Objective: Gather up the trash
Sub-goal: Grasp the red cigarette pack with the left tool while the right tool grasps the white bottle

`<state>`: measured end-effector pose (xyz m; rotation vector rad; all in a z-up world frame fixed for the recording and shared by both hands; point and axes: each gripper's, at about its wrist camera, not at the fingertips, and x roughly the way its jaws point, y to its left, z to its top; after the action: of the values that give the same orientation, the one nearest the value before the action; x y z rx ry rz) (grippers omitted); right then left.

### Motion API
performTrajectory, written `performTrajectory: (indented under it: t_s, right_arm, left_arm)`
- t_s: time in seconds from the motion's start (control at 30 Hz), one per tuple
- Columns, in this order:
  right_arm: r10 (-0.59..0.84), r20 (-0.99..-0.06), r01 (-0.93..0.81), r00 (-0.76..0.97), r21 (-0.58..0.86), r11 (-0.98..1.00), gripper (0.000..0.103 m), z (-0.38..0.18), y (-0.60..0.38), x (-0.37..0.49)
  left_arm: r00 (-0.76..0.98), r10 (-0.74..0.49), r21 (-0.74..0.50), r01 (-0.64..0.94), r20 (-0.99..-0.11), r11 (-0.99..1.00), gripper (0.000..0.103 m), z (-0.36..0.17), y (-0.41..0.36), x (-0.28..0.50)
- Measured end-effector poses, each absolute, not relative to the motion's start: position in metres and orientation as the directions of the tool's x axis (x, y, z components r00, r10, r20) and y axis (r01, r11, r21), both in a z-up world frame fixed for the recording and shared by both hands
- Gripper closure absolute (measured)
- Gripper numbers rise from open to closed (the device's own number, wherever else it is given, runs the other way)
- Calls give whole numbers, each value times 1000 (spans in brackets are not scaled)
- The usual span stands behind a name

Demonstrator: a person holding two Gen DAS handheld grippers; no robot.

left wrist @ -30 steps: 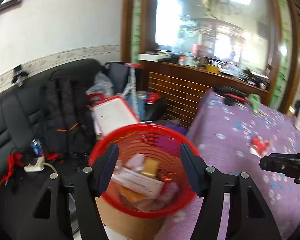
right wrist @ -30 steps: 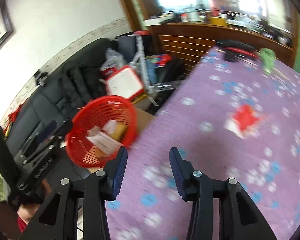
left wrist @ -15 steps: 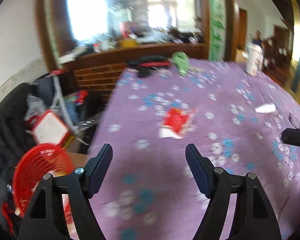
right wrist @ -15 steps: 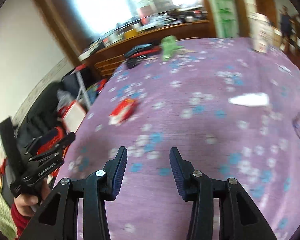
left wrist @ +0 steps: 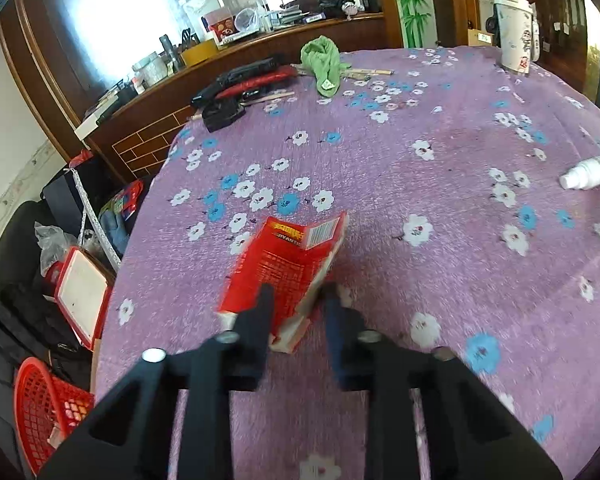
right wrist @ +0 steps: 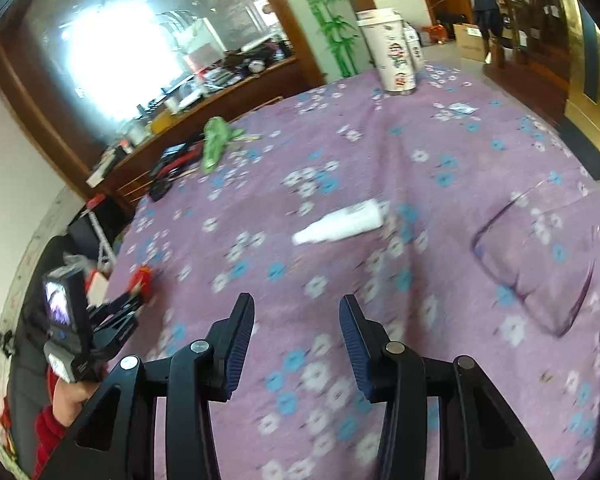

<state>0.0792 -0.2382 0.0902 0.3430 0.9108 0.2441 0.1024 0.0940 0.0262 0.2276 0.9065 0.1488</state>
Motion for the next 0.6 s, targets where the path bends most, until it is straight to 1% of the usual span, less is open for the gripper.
performTrajectory:
  t_s: [0.03, 0.07, 0.17, 0.27, 0.3, 0.47, 0.6]
  right_arm:
    - [333, -735, -50, 591, 378, 924, 56, 89, -242, 90]
    - [319, -742, -40, 590, 368, 929, 56, 87, -245, 99]
    - [295, -760, -27, 579, 343, 939, 56, 79, -251, 134]
    - [274, -772, -31, 574, 314, 949, 56, 71, -252, 169]
    - [276, -773, -37, 571, 312, 949, 56, 67, -252, 181]
    - [300, -798, -70, 522, 311, 948, 56, 43, -246, 225]
    - [330, -812, -91, 482, 328, 940, 56, 27, -243, 241]
  left_arm:
    - [605, 221, 252, -34, -765, 967, 95, 25, 95, 104]
    - [605, 219, 245, -40, -766, 969, 99, 24, 98, 105]
    - [612, 221, 231, -65, -759, 971, 100, 24, 103, 101]
    - [629, 166, 161, -66, -760, 985, 101, 33, 109, 89]
    - [638, 133, 120, -64, -758, 991, 101, 39, 111, 82]
    - [670, 48, 23, -47, -741, 999, 101, 59, 111, 53]
    - [696, 13, -1, -20, -718, 1000, 101, 72, 103, 29]
